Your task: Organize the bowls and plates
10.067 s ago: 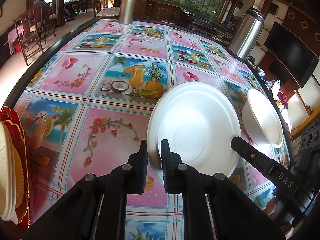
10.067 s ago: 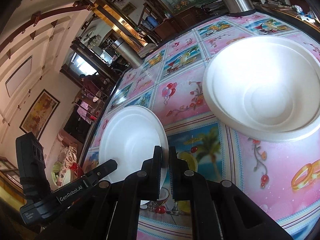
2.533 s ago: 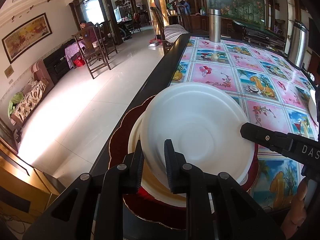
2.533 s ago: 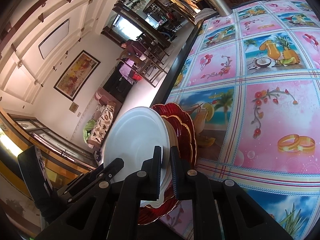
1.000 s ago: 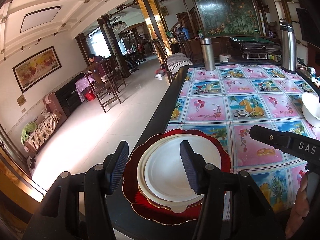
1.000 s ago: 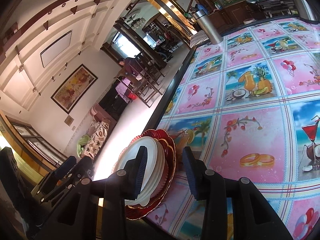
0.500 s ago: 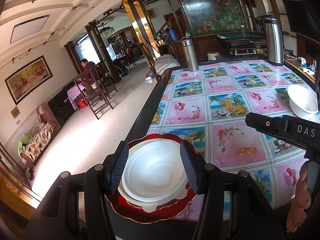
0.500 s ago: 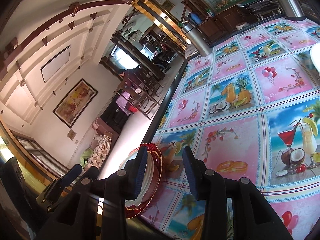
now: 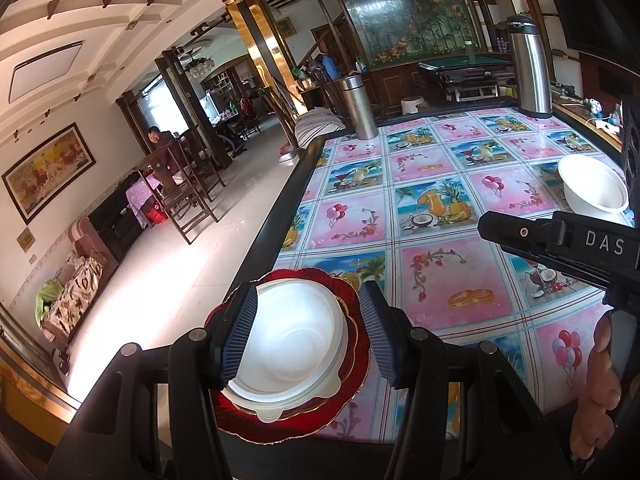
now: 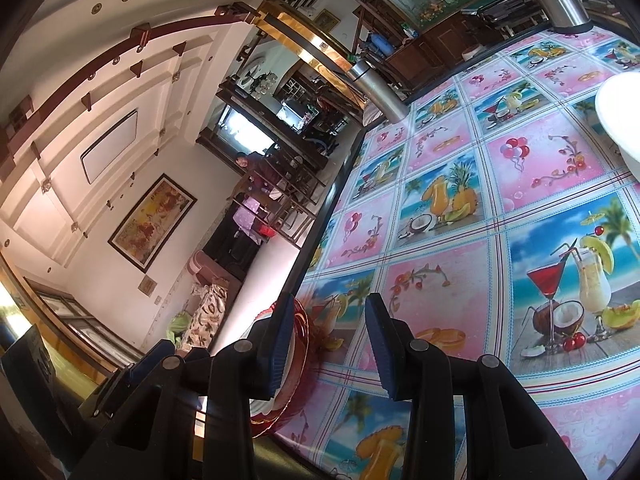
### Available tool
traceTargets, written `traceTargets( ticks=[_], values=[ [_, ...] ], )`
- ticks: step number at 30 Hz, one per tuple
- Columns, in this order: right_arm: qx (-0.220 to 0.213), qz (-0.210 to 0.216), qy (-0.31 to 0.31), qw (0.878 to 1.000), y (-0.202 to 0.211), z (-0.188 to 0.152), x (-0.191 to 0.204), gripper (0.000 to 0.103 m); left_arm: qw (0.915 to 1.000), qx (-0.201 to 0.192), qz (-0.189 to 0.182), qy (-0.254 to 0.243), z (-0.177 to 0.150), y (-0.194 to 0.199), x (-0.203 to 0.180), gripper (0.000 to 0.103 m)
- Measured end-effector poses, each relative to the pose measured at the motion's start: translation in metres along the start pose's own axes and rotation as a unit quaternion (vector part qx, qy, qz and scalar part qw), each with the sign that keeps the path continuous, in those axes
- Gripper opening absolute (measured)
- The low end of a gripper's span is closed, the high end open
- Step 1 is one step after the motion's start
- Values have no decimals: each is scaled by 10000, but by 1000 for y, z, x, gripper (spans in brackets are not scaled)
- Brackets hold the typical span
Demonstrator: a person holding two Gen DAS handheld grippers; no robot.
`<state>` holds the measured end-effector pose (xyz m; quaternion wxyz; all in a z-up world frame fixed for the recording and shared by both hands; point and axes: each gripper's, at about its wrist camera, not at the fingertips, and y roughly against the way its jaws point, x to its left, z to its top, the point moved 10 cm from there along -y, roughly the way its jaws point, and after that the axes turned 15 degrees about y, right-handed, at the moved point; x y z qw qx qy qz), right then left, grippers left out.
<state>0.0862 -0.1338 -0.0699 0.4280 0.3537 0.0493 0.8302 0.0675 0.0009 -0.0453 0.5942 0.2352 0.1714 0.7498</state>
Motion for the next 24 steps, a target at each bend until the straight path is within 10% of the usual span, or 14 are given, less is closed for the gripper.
traceTargets(
  ticks=[24],
  values=[
    [8, 47, -98, 9999, 3, -2, -6, 40, 10000, 20, -24, -1, -3, 0, -2, 53]
  ],
)
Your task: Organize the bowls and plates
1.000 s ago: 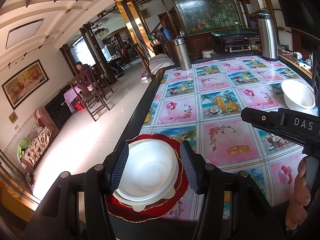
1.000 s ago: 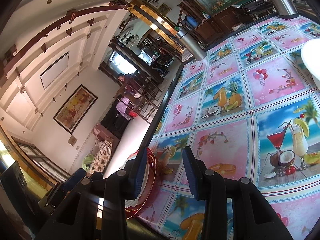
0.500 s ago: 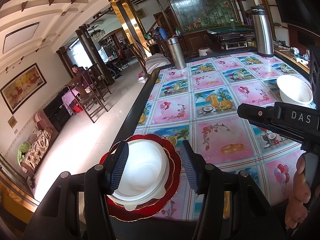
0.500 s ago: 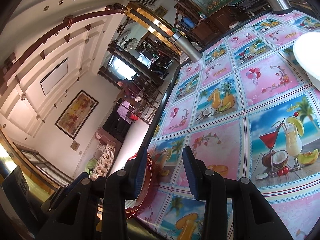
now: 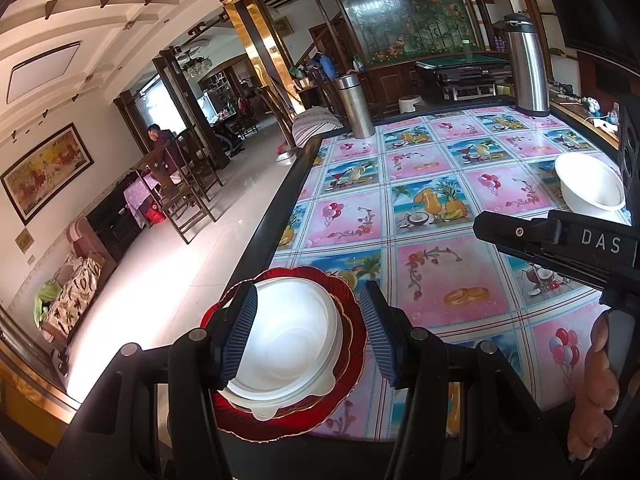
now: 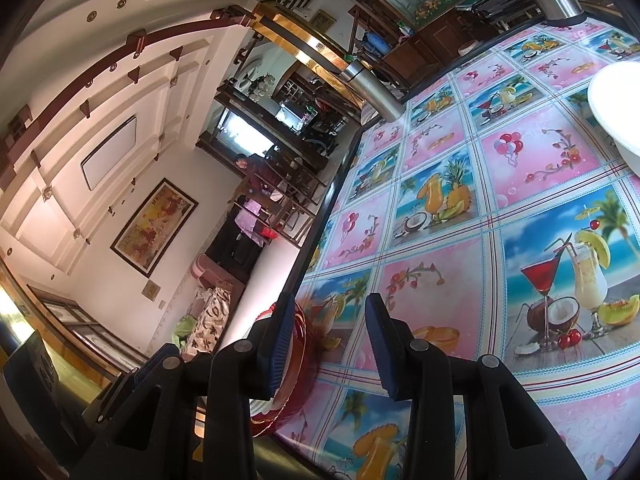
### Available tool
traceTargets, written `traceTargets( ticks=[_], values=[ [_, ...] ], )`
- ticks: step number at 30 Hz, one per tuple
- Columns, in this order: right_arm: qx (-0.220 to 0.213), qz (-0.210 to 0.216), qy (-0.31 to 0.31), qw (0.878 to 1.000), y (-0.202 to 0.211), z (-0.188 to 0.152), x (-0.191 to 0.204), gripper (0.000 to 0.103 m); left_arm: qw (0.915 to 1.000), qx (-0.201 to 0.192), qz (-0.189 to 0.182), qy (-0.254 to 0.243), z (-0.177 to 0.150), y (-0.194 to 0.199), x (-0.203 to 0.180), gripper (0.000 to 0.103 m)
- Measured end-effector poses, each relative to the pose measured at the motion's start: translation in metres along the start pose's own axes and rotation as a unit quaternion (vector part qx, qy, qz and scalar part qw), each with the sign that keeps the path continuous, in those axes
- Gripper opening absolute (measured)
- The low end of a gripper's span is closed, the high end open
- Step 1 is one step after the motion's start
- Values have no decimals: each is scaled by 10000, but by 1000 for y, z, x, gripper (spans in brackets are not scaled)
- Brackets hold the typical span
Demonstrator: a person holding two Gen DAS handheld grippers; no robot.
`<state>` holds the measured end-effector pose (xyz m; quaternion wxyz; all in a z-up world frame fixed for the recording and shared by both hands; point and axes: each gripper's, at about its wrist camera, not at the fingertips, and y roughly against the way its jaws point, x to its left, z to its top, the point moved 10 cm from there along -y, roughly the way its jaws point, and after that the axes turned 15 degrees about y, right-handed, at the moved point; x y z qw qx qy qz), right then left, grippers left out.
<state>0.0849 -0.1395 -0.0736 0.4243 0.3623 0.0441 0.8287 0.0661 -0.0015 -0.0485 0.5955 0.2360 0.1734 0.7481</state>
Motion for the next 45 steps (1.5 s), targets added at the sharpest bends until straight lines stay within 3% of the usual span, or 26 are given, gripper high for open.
traceTargets(
  ticks=[45],
  values=[
    [-59, -113, -29, 9999, 4, 7, -7, 40, 9998, 84, -177, -16, -1, -3, -7, 53]
  ],
)
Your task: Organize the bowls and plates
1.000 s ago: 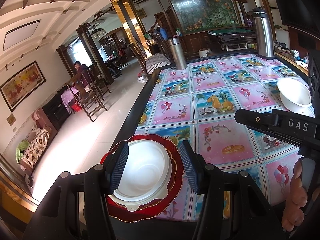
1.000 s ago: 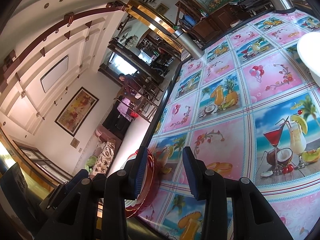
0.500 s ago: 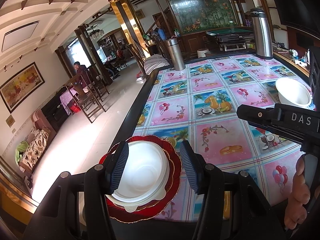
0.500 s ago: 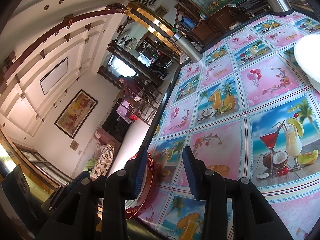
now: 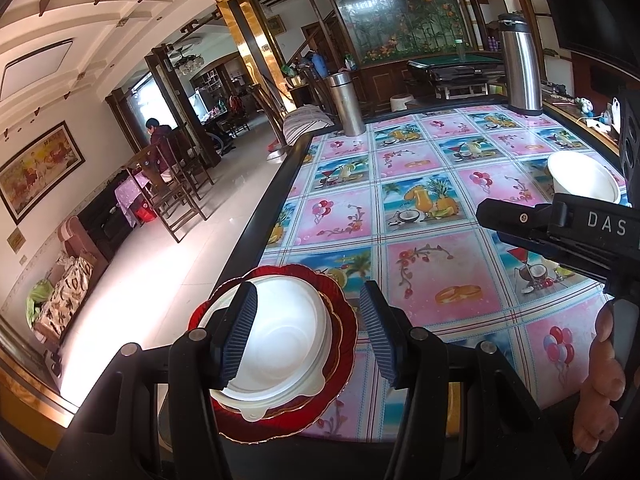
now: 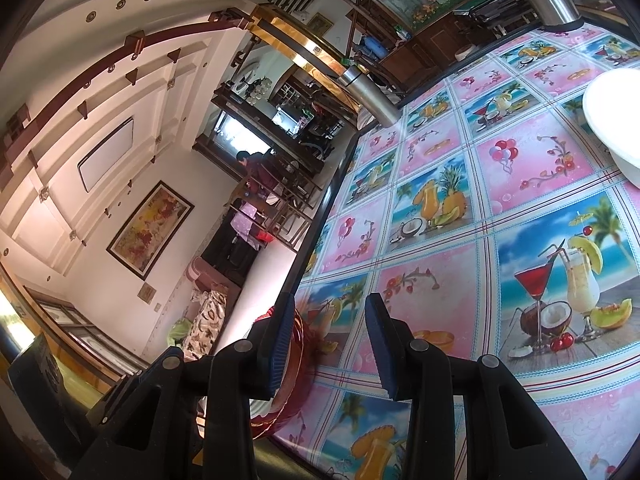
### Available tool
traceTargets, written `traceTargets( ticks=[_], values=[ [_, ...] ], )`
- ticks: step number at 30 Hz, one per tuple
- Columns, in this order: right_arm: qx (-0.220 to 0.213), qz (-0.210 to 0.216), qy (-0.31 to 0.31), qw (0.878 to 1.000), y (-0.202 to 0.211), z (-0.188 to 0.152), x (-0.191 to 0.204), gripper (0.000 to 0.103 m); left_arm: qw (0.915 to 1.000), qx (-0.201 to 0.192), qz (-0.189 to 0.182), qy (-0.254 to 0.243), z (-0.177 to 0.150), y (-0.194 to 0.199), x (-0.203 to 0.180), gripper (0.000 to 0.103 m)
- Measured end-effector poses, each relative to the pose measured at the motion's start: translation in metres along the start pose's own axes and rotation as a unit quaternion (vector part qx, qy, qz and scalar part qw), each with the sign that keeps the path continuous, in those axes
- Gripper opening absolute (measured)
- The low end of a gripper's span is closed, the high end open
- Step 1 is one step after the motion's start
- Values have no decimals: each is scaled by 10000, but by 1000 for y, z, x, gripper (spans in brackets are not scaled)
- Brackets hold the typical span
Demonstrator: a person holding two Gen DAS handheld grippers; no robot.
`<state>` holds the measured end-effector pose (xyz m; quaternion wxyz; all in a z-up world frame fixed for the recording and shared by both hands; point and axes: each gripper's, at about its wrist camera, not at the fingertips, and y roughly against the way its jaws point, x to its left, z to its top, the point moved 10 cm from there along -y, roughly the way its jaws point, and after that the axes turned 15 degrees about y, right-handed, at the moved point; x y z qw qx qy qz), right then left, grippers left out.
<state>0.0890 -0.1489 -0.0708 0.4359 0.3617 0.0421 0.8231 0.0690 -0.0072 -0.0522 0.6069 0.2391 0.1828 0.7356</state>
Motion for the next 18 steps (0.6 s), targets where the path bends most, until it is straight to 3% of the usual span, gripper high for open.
traceTargets(
  ticks=[18],
  values=[
    [-88, -114, -74, 9999, 11, 3, -14, 40, 9997, 134, -144, -137, -6, -5, -19, 53]
  ],
)
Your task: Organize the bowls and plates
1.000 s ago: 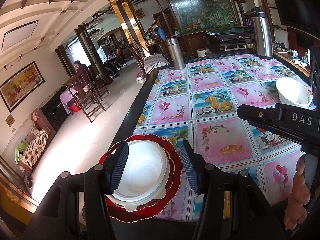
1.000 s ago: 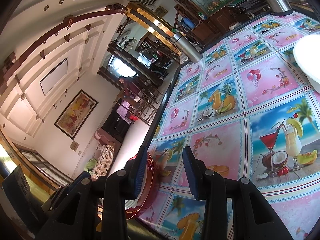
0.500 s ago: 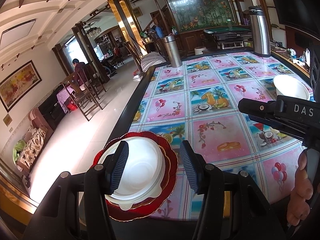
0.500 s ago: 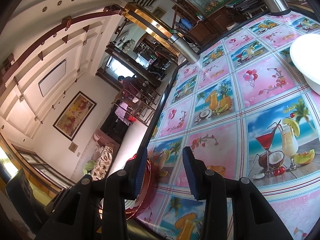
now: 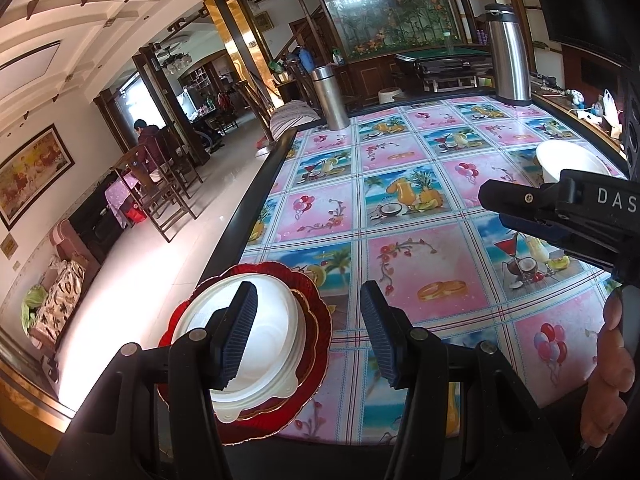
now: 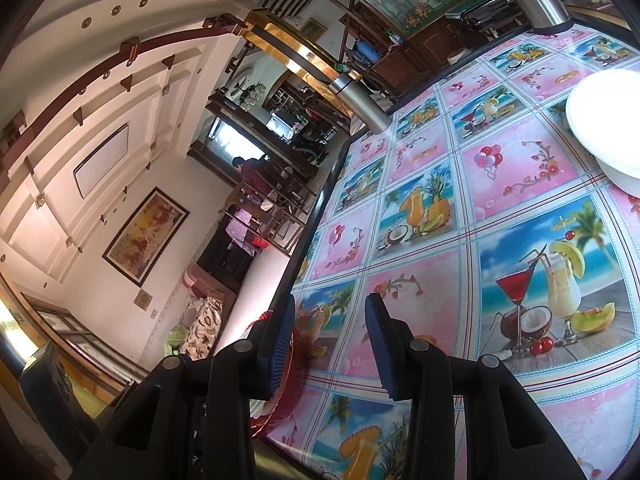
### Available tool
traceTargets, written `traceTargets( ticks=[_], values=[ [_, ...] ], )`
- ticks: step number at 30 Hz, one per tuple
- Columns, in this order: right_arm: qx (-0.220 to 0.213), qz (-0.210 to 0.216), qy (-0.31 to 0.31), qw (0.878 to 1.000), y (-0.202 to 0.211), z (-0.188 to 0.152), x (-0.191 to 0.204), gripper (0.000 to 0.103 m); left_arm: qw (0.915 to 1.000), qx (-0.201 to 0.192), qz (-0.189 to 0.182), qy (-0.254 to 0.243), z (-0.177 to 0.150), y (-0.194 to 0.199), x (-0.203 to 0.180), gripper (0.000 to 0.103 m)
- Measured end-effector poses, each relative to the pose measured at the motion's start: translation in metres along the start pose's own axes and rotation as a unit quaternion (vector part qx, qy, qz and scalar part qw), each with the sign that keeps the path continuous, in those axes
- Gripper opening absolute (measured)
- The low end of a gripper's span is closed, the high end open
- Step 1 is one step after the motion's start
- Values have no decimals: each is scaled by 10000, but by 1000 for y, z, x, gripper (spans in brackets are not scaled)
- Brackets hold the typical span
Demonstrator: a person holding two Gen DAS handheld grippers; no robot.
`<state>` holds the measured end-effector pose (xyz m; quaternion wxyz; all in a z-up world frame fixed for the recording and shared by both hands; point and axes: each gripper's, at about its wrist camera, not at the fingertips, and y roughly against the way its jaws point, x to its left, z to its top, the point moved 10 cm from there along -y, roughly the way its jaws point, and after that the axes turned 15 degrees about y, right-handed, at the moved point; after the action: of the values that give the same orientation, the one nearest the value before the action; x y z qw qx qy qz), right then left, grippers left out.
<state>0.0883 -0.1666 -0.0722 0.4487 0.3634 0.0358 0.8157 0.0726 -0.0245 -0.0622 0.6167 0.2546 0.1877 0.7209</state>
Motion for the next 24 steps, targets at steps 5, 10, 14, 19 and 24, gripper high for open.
traceTargets(
  ticks=[5, 10, 14, 19, 24],
  values=[
    [-80, -55, -53, 9999, 8, 4, -10, 40, 10000, 21, -48, -64, 1, -2, -9, 53],
    [-168, -107, -111, 9997, 18, 9, -19, 40, 9998, 35, -103, -175, 1, -3, -24, 52],
    [-207, -148, -185, 9995, 24, 11, -29, 40, 9996, 46, -148, -232, 2, -3, -33, 53],
    [-263, -221, -240, 9991, 33, 13, -41, 40, 9993, 58, -222, -303, 3, -4, -46, 52],
    [-312, -311, -298, 9986, 43, 15, -52, 40, 9986, 80, -335, -389, 4, -5, -64, 52]
  ],
)
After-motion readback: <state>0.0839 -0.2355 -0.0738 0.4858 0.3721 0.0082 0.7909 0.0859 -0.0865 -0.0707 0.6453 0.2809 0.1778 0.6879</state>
